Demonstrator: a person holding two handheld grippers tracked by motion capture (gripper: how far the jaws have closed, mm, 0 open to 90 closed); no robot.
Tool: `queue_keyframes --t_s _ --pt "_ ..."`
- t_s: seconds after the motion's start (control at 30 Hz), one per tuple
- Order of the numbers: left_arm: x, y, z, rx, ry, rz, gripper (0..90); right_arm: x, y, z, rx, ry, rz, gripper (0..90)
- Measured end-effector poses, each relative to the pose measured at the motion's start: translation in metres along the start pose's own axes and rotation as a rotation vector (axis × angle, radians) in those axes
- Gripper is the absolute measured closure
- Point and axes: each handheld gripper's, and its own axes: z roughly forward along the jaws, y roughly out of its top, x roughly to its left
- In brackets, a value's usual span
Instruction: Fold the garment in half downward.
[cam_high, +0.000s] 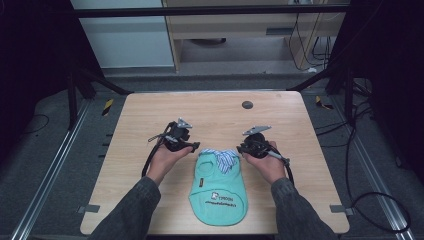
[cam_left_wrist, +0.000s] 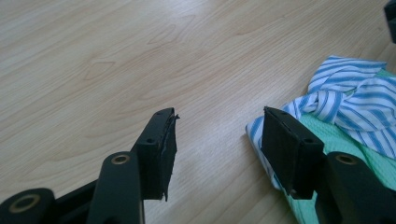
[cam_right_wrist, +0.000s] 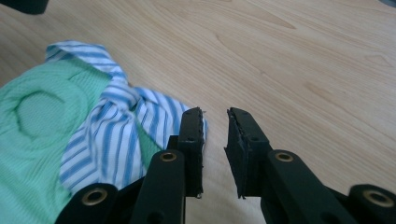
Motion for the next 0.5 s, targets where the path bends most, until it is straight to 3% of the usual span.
queue_keyframes --t_s 0.07,0.2,0.5 --pt "-0.003 0.005 0.012 0.019 -0.008 0.0 43.3 -0.002 0.003 0.01 0.009 0.002 0.008 72.5" --pt "-0.007 0.005 0.02 0.05 -0.02 0.017 42.8 -0.004 0.003 0.015 0.02 0.012 0.021 69.5" --pt "-0.014 -0.005 0.03 0.062 -0.021 -0.01 35.6 0.0 0.001 0.02 0.058 0.028 0.022 63.8"
